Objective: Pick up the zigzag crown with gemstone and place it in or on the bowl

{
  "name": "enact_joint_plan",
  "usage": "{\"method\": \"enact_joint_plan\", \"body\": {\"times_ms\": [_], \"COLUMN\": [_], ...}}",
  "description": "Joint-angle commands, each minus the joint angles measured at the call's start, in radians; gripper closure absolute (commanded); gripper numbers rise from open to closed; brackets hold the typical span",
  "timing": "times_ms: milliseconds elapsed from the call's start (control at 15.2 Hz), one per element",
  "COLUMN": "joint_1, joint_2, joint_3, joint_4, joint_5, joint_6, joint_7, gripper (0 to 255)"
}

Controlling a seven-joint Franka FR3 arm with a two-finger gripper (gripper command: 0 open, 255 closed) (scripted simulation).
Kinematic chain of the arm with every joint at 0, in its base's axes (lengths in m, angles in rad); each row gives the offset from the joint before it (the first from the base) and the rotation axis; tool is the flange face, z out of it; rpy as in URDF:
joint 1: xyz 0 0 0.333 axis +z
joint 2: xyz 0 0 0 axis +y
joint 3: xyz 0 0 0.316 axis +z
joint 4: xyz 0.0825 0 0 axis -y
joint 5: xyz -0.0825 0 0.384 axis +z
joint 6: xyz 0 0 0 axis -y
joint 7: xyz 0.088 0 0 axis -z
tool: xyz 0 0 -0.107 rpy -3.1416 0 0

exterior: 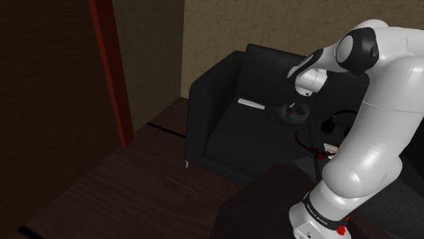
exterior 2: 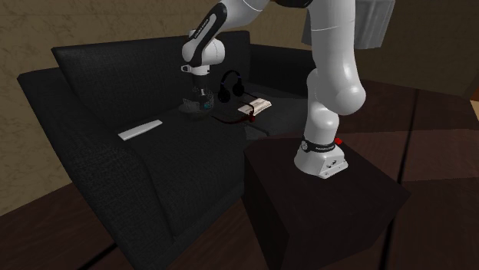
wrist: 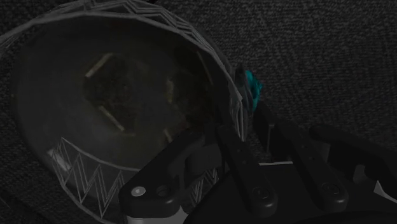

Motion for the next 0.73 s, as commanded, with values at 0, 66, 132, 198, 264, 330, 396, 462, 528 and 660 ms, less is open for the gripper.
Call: {"method": "enact_joint_plan", "body": {"times_ms": [0,66,132,198,264,330,396,462,528,660], "joint_1": [-0.002,-0.002,-0.002,-0.002,-0.002,-0.002,-0.002,-0.002,-0.002,0.012], "joint_2": [0.004,0.004,0.004,0.005,0.005,0.005,0.005,0.005,0.004,-0.047], "joint_3": [-0.001,-0.001,-0.001,-0.001,-0.001,-0.001,0.0,0.0,-0.001,-0.023], "joint_4": [-0.001,-0.001,-0.001,0.0,0.0,-0.001,0.0,-0.001,-0.001,0.011], "joint_5": [0.0,0.0,0.0,0.001,0.001,0.001,0.002,0.002,0.0,-0.048], "joint_6": [0.005,0.005,0.005,0.005,0.005,0.006,0.006,0.006,0.005,-0.047], "joint_7": [-0.001,-0.001,-0.001,0.0,0.0,-0.001,-0.001,-0.001,-0.001,0.031], "gripper": [255,255,255,0,0,0,0,0,0,0]}}
